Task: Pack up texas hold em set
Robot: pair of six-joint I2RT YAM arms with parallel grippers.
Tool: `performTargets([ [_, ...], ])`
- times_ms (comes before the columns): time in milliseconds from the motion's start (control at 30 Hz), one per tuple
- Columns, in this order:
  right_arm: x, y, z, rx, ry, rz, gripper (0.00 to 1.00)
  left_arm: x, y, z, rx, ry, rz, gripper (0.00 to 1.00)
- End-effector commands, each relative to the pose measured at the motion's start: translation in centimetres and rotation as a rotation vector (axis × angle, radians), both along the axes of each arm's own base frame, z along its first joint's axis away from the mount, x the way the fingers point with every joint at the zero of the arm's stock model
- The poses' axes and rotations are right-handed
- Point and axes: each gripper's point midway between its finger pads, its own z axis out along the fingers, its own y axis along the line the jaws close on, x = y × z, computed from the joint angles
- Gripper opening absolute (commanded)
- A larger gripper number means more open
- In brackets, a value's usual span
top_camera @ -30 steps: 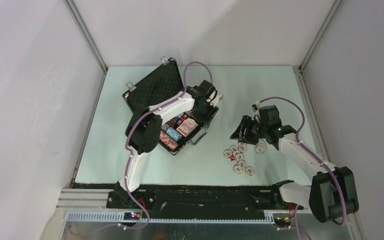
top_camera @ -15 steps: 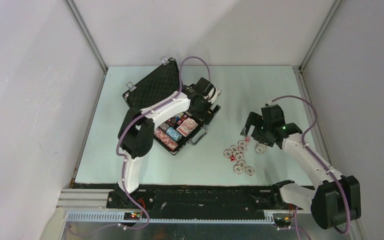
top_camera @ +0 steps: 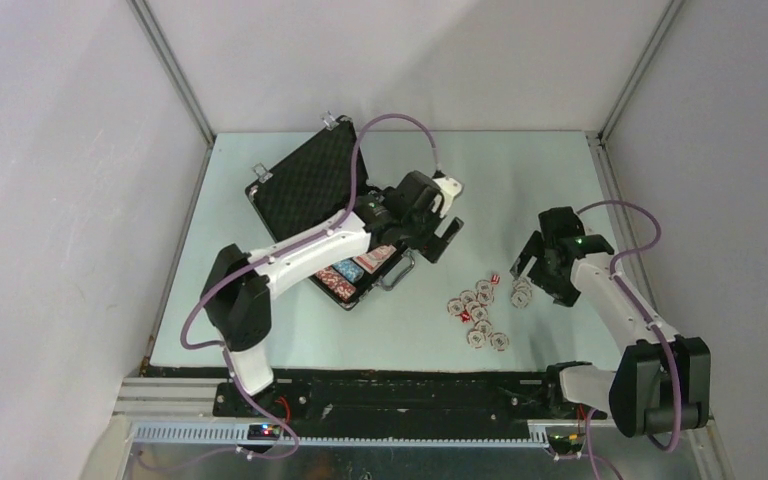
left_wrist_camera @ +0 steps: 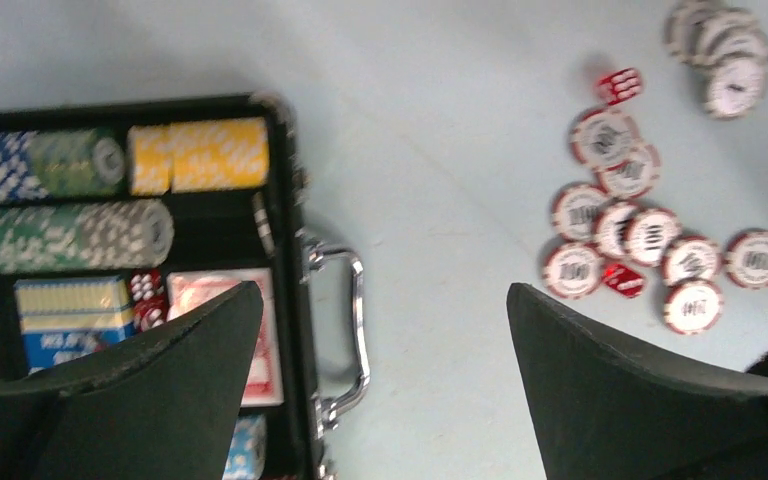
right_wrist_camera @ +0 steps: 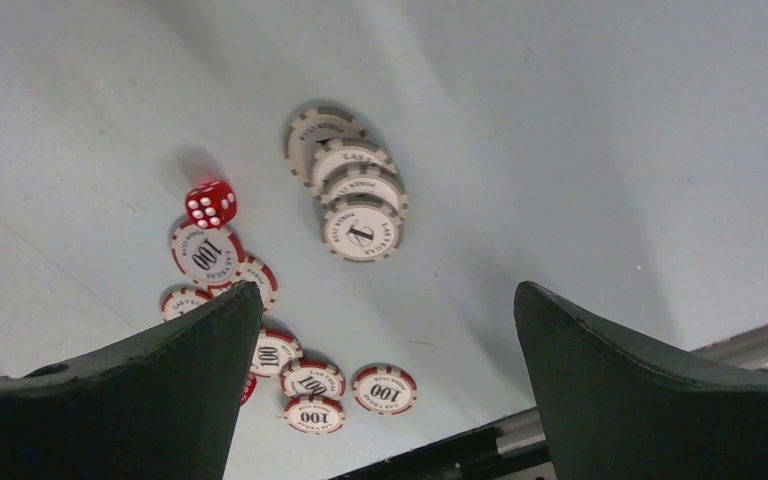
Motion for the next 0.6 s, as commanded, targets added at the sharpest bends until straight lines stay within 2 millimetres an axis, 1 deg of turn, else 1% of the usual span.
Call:
performTargets([
  [0,-0.4,-1.0,1.7,0.013,-0.027,-0.1,0.99,-0.7,-5.1,2.9,-0.167,-0.027,-0.108,1.0],
  [33,-0.5,-1.3,1.9,0.012,-0.039,-0.111,0.97,-0.7,-6.2,2.9,-0.178,-0.02,-0.13,1.0],
  [67,-0.7,-1.4,2.3,0.019,-0.067,-0.116,0.97,-1.4,-7.3,3.0,-0.191,-0.011,-0.168,1.0],
  [167,-1.1,-2.8,3.1,0.046,-0.143,-0.171,0.92,-2.7,-10.4,2.8,-0.198,-0.027,-0.261,1.0],
  [200,-1.5,-3.6,3.4,0.052,-0.184,-0.199,0.91,-2.9,-10.9,2.6,-0.192,-0.03,-0.276,1.0],
  [233,-1.6,-3.9,3.7,0.054,-0.207,-0.208,0.9,-3.4,-12.0,2.4,-0.187,-0.034,-0.308,1.0],
  [267,-1.9,-4.5,4.1,0.059,-0.25,-0.223,0.9,-3.8,-12.5,2.0,-0.177,-0.031,-0.34,1.0],
  [300,-2.1,-4.6,3.9,0.064,-0.259,-0.228,0.89,-4.1,-13.4,1.5,-0.16,-0.043,-0.383,1.0],
  [333,-2.1,-4.9,4.5,0.072,-0.297,-0.235,0.85,-4.6,-13.8,1.1,-0.153,-0.036,-0.414,1.0],
  [367,-2.2,-5.0,4.6,0.075,-0.312,-0.237,0.84,-4.9,-14.7,0.7,-0.14,-0.046,-0.458,1.0],
  [400,-2.1,-5.2,4.6,0.085,-0.321,-0.246,0.79,-5.4,-15.1,-0.7,-0.117,-0.019,-0.492,1.0],
  [433,-2.0,-5.1,4.5,0.099,-0.315,-0.245,0.76,-5.9,-16.0,-0.4,-0.121,-0.03,-0.544,1.0],
  [467,-1.7,-5.1,4.5,0.108,-0.321,-0.248,0.72,-6.3,-16.1,-1.7,-0.096,-0.009,-0.567,1.0],
  [500,-1.0,-4.5,4.2,0.149,-0.312,-0.217,0.69,-6.7,-16.8,-1.5,-0.096,-0.02,-0.611,1.0],
  [533,-0.8,-4.4,3.9,0.169,-0.299,-0.215,0.64,-6.9,-17.0,-2.2,-0.084,-0.013,-0.629,1.0],
  [567,-0.1,-3.6,3.3,0.219,-0.275,-0.181,0.61,-7.5,-17.4,-2.5,-0.082,-0.01,-0.665,1.0],
])
